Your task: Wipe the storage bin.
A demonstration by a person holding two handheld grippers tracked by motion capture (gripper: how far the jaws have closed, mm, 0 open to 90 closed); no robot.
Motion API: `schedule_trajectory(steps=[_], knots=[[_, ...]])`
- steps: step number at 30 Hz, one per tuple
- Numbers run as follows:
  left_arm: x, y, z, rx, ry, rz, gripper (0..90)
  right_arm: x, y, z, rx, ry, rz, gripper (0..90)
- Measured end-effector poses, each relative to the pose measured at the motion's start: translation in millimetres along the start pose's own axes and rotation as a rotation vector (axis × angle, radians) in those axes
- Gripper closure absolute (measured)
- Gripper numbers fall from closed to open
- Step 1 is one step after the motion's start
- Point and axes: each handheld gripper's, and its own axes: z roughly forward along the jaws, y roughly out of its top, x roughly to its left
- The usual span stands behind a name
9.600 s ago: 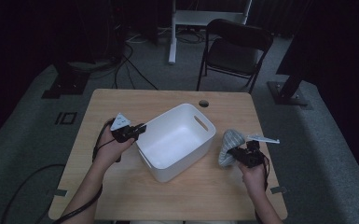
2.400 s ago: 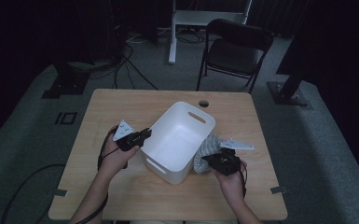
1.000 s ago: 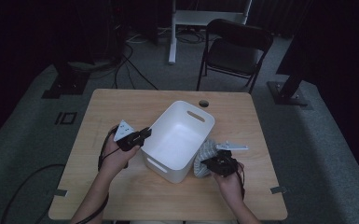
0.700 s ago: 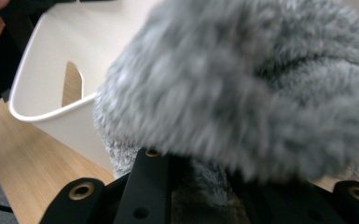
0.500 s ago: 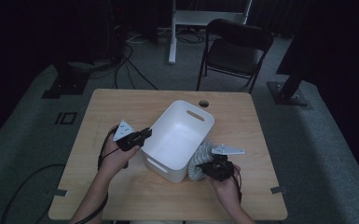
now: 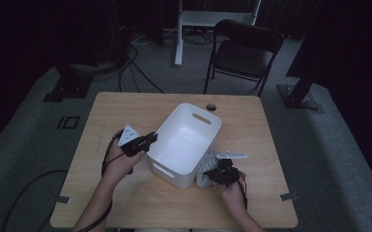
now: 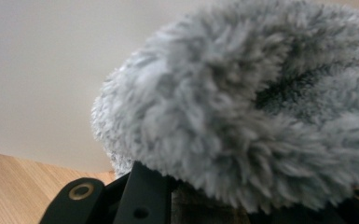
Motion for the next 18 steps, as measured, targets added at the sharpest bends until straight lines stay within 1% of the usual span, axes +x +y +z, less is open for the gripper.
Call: schedule_trajectory(steps=[2, 4, 6, 9, 12, 15, 18], knots=[[0.0, 0.0, 0.1, -0.001, 0.003, -0.001, 82.9, 1.8, 1.1, -3.2, 0.000, 0.001, 0.000, 76.9], [-0.5, 0.3, 0.2, 0.001, 0.009, 0.002, 83.0, 5.6, 2.4, -9.5, -0.014, 0.026, 0.003, 76.9], [-0.7, 0.3, 0.3, 0.001, 0.012, 0.003, 83.0, 14.0, 4.5, -20.7, -0.042, 0.058, -0.009, 76.9], [-1.6, 0.7, 0.2, 0.005, 0.023, 0.014, 83.0, 30.3, 8.4, -38.9, -0.088, 0.100, -0.051, 76.8], [-1.9, 0.6, 0.2, 0.004, 0.026, 0.012, 83.1, 44.9, 8.5, -53.0, -0.120, 0.134, -0.084, 76.7], [-2.7, 0.8, 0.4, 0.003, 0.034, 0.024, 83.4, 56.6, 5.7, -59.3, -0.128, 0.158, -0.106, 76.8], [-3.6, 1.2, 0.1, 0.009, 0.034, 0.033, 83.6, 61.9, 4.0, -58.2, -0.125, 0.152, -0.129, 76.7]])
